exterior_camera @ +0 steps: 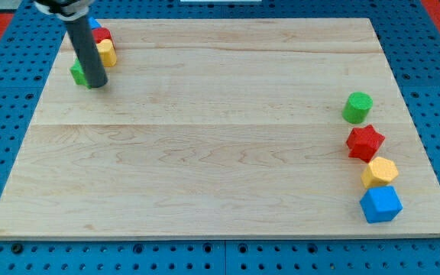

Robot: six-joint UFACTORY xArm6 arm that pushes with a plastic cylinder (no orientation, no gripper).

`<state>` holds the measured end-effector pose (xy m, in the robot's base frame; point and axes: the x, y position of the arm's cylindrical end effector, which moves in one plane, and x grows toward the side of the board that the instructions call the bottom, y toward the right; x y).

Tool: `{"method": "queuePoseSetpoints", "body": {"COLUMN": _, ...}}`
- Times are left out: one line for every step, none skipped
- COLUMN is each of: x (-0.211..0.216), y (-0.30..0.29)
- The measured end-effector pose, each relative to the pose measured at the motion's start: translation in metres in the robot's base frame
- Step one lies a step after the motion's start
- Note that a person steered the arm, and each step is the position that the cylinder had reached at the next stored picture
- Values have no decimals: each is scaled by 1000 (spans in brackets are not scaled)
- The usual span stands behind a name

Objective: Move the green star towards group of blocks

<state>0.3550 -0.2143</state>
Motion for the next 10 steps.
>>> {"method": "queuePoseSetpoints", "body": {"x": 17, "y": -7}}
{"method": "queuePoseSetpoints", "body": {"x": 38, "y": -25}}
{"method": "queuePoseSetpoints", "body": {"x": 30, "y": -33}}
{"method": "queuePoseSetpoints", "body": {"x": 25, "y": -19}}
{"method": "queuePoseSetpoints", "body": {"x": 10, "y": -15}}
{"method": "queuePoseSetpoints", "body": {"x": -17, "y": -16}}
{"method": "queuePoseSetpoints", "body": {"x": -30, "y": -17}}
{"method": "queuePoseSetpoints", "body": {"x": -36, "y": -17}}
{"method": "queuePoseSetpoints", "body": {"x": -24, "y": -35}}
{"method": "queuePoseSetpoints", "body": {"x": -23, "y": -74}}
